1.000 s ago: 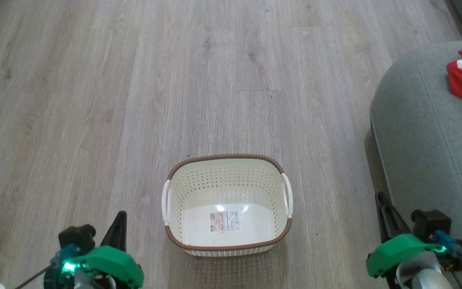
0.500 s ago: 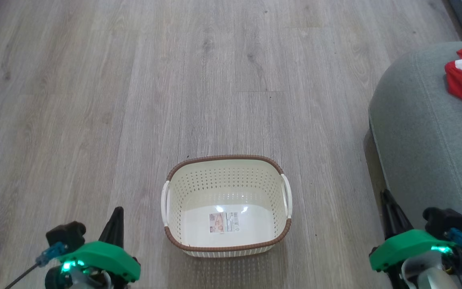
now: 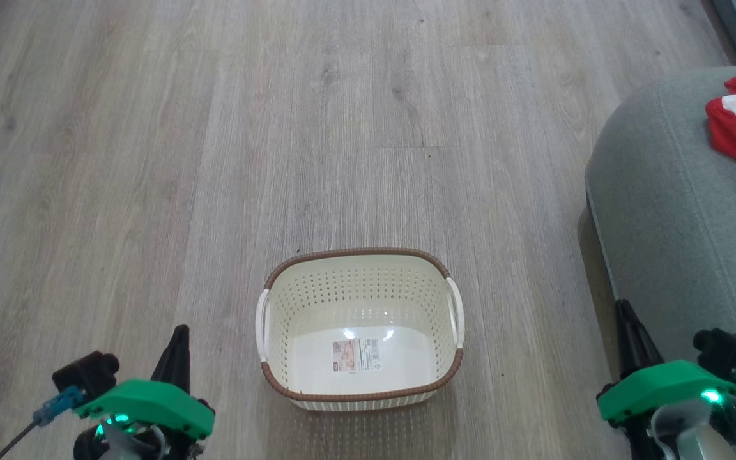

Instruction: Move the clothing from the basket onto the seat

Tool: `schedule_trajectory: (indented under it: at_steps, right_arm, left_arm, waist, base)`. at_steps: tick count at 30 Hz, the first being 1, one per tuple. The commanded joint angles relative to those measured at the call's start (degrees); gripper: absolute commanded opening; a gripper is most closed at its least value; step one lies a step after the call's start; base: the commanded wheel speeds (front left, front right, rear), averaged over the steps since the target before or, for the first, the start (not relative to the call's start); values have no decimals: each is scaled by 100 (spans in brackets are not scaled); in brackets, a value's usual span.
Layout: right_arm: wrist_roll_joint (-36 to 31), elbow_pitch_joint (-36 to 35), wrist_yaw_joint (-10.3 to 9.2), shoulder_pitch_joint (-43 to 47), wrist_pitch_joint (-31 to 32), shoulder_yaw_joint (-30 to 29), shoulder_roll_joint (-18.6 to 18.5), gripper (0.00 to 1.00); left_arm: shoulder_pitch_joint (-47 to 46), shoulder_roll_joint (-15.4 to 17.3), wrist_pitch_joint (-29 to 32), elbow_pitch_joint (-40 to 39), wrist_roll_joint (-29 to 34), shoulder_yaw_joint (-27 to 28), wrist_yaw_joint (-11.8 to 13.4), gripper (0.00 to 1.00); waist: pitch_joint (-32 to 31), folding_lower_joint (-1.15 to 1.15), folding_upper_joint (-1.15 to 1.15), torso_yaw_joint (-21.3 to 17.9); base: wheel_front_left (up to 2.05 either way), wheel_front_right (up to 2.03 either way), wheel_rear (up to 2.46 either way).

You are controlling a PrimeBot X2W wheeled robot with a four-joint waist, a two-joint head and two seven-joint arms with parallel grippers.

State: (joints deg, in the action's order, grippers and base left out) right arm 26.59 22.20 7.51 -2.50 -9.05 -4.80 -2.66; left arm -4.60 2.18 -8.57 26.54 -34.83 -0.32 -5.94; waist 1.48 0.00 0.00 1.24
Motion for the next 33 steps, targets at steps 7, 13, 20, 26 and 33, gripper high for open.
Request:
schedule_trajectory:
  at_steps: [7,13,20,26,33]
  right_arm:
    - [614,-269,-1,-233,145,-3,-23,0]
    - [1039,-308,-1,-243,246,-16,-22,0]
    - [1536,-354,-1,-254,364,-30,-22,0]
    - [1890,-386,-1,-262,448,-40,-22,0]
    - [2458,-439,-1,-275,582,-56,-22,0]
  left_arm:
    - [-215,31,128,-306,-536,136,-47,0]
    - [-211,34,227,-373,-908,176,-54,0]
    - [-206,37,342,-452,-1341,222,-63,0]
    - [-203,39,425,-508,-1651,255,-70,0]
    - [-198,43,557,-598,-2148,308,-80,0]
  waist:
    - [-11,0,0,-10]
    - [-19,0,0,-18]
    - [-29,0,0,-28]
    - [-36,0,0,-35]
    - [-48,0,0,-46]
  base:
    - [0,0,0]
    - [0,0,0]
    - [0,0,0]
    - [0,0,0]
    - [0,0,0]
